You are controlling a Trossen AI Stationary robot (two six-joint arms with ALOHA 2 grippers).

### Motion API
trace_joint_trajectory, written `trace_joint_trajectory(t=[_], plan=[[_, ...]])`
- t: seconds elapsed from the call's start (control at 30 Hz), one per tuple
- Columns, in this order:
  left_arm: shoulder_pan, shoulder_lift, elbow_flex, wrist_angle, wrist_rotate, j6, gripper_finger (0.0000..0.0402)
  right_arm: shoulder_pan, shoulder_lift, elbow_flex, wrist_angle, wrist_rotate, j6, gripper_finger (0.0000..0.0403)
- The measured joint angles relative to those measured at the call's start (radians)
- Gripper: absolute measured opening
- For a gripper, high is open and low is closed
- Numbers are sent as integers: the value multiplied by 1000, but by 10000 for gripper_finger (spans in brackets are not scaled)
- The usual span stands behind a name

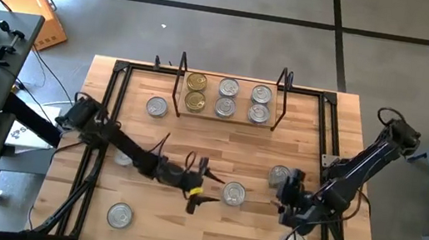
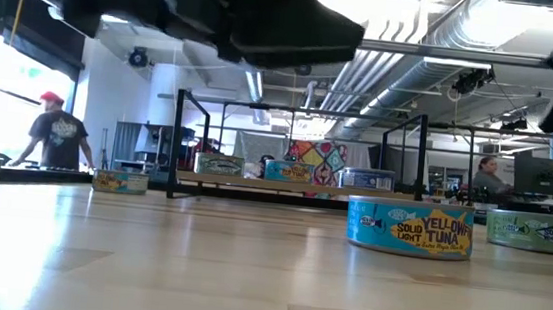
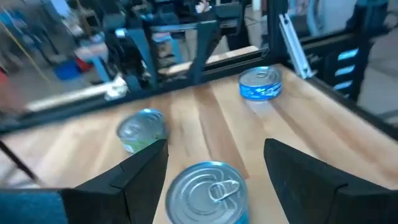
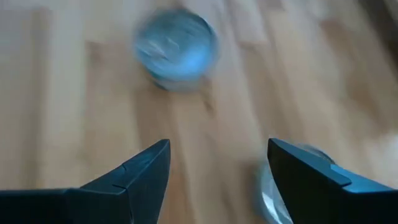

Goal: Stack canned seafood by type on shelf
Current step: Stack the green tuna can on top of the other green tuna can on the shelf

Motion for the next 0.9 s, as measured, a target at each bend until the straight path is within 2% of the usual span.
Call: trace_joint_trajectory(t=[0.13,0.43,0.6,0.8,0.9], plan=[[40,0,0,-6,74,-77,259,0,0,-66,-43,3,-14,257],[48,0,0,-28,74,-79,259,-23,3,-300,220,79,-66,207],[39,0,0,-29,84,-6,259,-31,9,-383,375,68,-196,137],[-8,0,0,-27,65,211,259,-30,82,-401,430,117,-200,26],[-25,0,0,-24,-2,286,259,-30,139,-401,476,187,-208,9]])
